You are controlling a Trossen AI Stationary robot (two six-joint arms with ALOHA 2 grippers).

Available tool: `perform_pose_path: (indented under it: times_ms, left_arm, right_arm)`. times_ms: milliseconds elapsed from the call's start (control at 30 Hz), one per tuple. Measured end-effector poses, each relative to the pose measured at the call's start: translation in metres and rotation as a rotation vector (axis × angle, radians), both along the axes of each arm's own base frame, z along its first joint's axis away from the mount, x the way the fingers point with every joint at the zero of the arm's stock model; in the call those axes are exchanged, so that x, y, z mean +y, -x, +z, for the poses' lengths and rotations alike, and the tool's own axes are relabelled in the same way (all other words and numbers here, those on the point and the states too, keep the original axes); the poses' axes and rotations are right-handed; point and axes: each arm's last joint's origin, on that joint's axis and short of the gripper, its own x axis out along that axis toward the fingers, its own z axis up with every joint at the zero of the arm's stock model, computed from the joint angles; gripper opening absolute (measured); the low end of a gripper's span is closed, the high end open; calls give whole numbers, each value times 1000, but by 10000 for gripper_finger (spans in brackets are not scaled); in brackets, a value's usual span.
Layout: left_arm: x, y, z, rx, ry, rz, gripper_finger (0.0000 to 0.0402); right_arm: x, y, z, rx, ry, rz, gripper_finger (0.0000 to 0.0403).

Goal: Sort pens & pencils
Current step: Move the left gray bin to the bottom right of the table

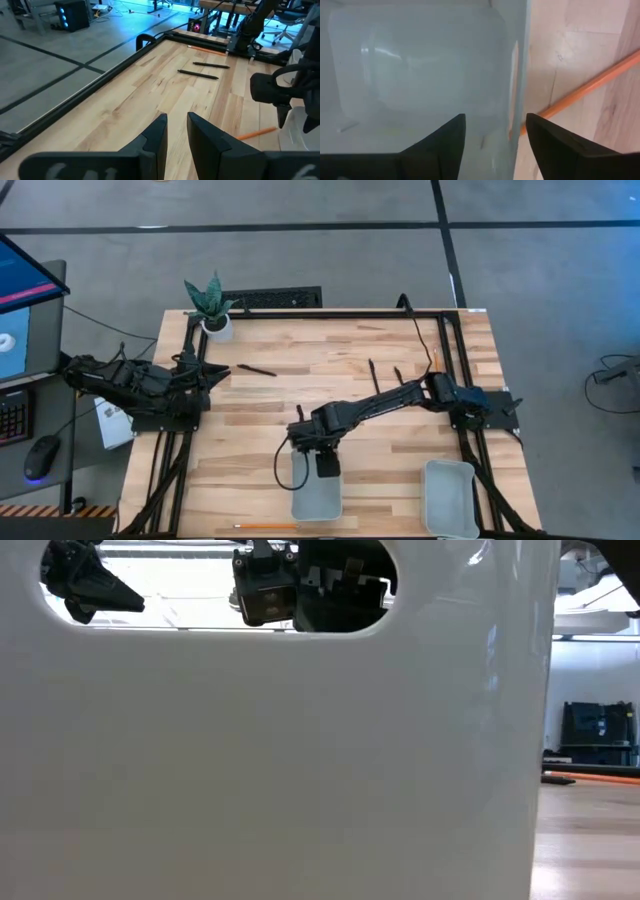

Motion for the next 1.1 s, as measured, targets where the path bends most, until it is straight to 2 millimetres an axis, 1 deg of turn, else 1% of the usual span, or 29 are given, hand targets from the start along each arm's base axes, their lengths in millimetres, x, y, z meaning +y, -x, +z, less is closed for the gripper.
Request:
perform_pose_path:
  times_ms: [300,400,433,467,533,600,733,933,1100]
  left_arm:
    - [0,0,0,0,0,0,64]
    - [0,0,0,0,0,-1,64]
    - [0,0,0,1,0,-1,64]
    - [0,0,0,0,0,-1,64]
    - [0,0,0,1,0,0,64]
    - [0,0,0,0,0,-1,64]
    - [0,0,0,1,-1,-1,64]
    - [0,0,0,2,-1,-1,64]
    - [0,0,0,2,-1,-1,64]
  right_arm:
    - [0,0,0,5,2,1,146]
    - [0,-1,-11,33,7,0,125]
    - [0,1,-15,65,10,1,120]
    - [0,2,-18,89,-2,3,115]
    - [1,-2,-23,80,-41,0,105]
    - [0,-1,-28,117,-52,-5,96]
    - [-2,-2,-26,102,-61,-4,72]
    - [-4,-2,-26,106,-59,0,23]
    - [-4,-2,-26,104,-60,14,21]
